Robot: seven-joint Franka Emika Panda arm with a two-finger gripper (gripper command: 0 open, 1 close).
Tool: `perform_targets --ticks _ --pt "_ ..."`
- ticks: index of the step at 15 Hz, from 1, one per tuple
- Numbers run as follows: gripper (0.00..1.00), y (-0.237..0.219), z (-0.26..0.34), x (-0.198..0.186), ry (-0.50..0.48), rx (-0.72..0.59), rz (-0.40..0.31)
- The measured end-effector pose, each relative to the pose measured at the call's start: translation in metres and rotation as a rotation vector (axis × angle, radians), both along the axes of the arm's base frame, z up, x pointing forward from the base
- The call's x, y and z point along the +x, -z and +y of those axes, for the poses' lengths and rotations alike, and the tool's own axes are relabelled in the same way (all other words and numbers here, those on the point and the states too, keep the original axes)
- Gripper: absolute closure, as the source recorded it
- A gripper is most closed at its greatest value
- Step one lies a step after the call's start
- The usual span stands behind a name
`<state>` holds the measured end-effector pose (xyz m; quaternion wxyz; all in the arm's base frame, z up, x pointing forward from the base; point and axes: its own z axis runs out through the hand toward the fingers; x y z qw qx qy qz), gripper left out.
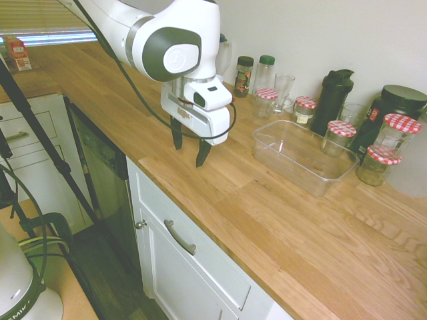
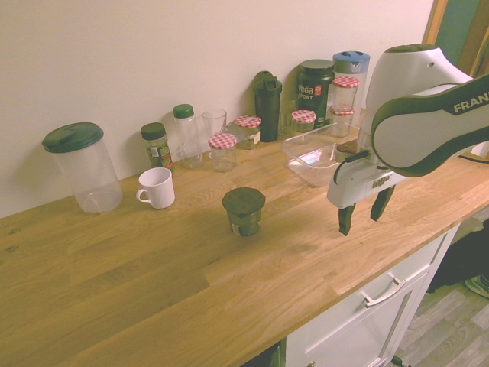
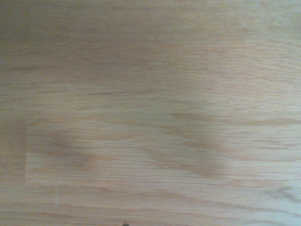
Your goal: Put the cereal into the container
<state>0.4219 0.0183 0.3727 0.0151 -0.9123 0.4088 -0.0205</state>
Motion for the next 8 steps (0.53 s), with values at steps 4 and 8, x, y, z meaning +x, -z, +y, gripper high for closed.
perform_targets --ticks 4,8 --pt "0.00 -0.007 0.014 0.006 -0.039 -0.013 -0.045" --pt "0.00 -0.009 0.078 0.027 -0.120 0.006 -0.149"
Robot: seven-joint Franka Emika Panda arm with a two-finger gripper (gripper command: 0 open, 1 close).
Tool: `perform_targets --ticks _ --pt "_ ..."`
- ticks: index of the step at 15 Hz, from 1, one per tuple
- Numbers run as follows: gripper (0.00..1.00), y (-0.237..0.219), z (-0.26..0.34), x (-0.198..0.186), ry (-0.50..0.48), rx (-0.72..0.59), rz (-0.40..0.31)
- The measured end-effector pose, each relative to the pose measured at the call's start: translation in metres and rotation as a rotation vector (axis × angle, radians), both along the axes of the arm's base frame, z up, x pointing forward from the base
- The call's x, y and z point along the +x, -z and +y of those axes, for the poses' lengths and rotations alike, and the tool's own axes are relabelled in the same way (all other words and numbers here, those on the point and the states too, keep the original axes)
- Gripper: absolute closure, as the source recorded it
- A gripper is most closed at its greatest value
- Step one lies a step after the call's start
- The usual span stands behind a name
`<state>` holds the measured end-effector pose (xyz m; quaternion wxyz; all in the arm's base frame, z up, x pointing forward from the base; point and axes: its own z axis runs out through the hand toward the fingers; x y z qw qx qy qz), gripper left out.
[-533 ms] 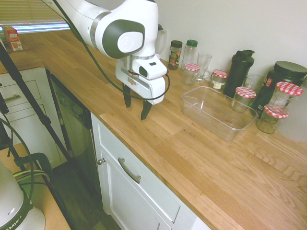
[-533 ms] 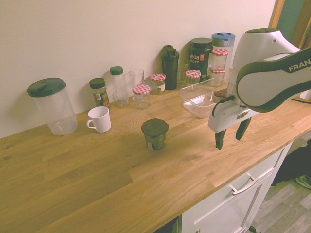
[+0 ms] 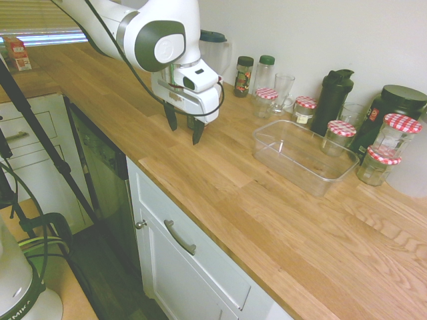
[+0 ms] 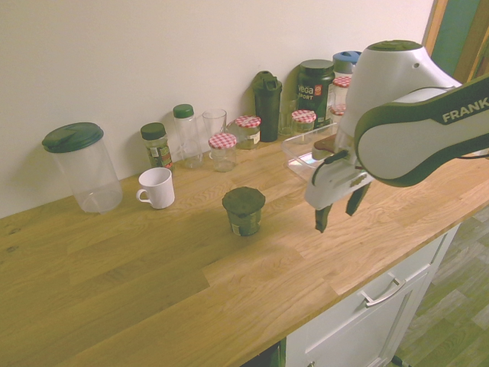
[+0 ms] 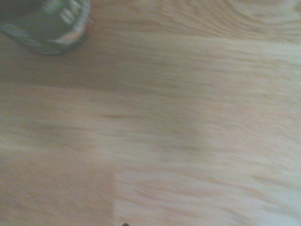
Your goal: Put the cereal into the container
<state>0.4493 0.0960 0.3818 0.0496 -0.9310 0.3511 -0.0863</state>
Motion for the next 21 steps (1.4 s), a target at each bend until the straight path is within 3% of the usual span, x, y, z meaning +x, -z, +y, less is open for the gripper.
perform_targets --ticks 7,14,15,21 --pt "0.00 0.032 0.070 0.072 -0.047 0.031 -0.149" --pt "0.00 0.044 0.093 0.090 -0.043 -0.012 -0.208" --pt "1.00 0.047 0.092 0.092 -0.036 -0.011 -0.217" --pt "1.00 0.051 0.091 0.098 -0.009 0.010 -0.240"
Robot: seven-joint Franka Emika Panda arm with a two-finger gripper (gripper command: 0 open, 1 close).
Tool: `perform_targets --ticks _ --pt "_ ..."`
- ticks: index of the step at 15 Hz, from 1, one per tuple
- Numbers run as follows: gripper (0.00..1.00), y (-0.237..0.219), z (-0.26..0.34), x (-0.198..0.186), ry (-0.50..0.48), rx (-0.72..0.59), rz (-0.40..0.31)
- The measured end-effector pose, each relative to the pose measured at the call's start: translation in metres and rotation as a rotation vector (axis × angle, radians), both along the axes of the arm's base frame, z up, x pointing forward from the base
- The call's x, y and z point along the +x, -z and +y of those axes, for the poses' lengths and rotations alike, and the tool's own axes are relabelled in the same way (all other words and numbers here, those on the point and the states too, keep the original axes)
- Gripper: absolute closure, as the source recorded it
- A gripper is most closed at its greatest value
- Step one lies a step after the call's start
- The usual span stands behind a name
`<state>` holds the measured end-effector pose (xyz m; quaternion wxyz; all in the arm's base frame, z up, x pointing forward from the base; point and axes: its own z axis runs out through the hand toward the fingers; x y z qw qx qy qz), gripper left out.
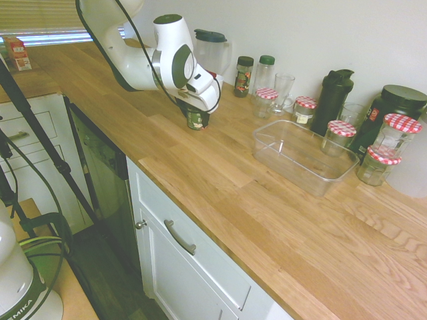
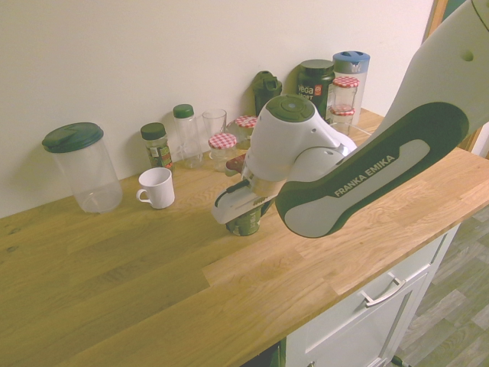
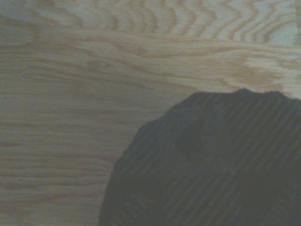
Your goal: Put the cereal into the container
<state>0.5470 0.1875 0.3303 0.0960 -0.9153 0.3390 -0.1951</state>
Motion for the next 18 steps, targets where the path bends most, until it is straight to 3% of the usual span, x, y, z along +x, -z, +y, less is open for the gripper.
perform_targets --ticks 10,14,18 --pt "1.00 -0.007 -0.013 0.006 0.039 0.025 -0.015" --pt "1.00 -0.068 -0.053 0.028 0.105 0.035 -0.117" --pt "1.00 -0.123 -0.143 0.052 0.214 0.012 -0.201"
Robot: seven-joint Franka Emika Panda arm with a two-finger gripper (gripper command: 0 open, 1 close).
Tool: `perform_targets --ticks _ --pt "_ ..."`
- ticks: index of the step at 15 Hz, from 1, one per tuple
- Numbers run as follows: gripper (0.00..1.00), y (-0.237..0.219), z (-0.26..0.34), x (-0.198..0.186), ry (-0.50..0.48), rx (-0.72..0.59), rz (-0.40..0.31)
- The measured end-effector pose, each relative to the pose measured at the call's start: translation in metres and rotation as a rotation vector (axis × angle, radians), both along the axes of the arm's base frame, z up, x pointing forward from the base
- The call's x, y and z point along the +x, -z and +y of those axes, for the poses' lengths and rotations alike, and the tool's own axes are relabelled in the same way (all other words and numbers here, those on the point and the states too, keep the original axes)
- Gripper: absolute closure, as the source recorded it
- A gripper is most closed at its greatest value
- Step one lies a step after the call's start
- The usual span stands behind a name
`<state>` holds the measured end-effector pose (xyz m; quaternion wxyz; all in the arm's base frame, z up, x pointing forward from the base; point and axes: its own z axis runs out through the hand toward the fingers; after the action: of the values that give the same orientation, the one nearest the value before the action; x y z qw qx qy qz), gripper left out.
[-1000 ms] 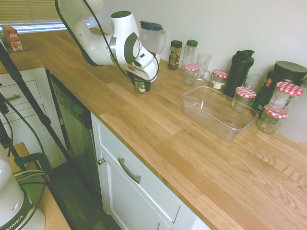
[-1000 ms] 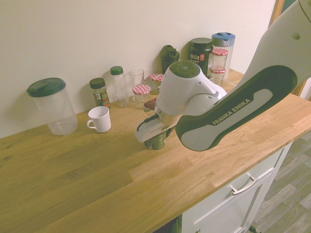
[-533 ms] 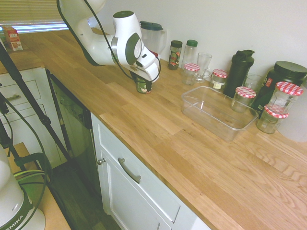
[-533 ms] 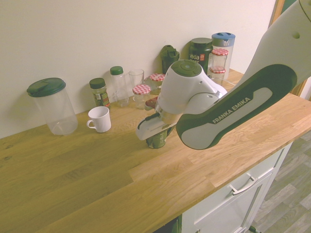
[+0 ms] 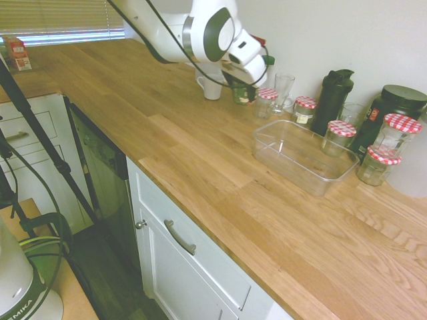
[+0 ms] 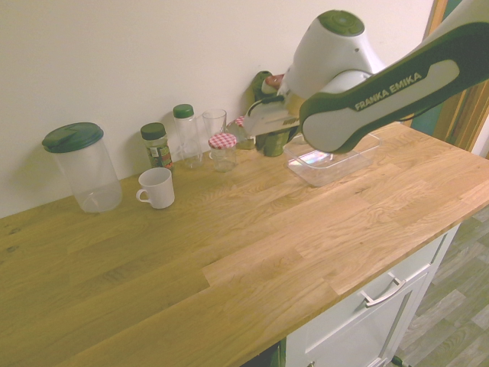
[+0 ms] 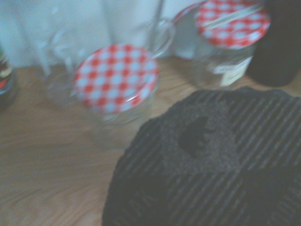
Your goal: Put the cereal into the container
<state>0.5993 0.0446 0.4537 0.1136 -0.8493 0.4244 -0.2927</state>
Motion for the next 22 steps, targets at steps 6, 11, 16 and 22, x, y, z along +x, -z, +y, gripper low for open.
perform_targets --ticks 6,11,16,22 --pt "1.00 0.017 -0.139 0.003 0.172 -0.001 0.015" --pt "1.00 0.036 -0.210 -0.008 0.268 0.010 0.031" --pt "1.00 0.088 -0.222 0.005 0.278 0.021 0.050" --pt "0.00 0.104 -0.203 0.031 0.268 0.028 0.086"
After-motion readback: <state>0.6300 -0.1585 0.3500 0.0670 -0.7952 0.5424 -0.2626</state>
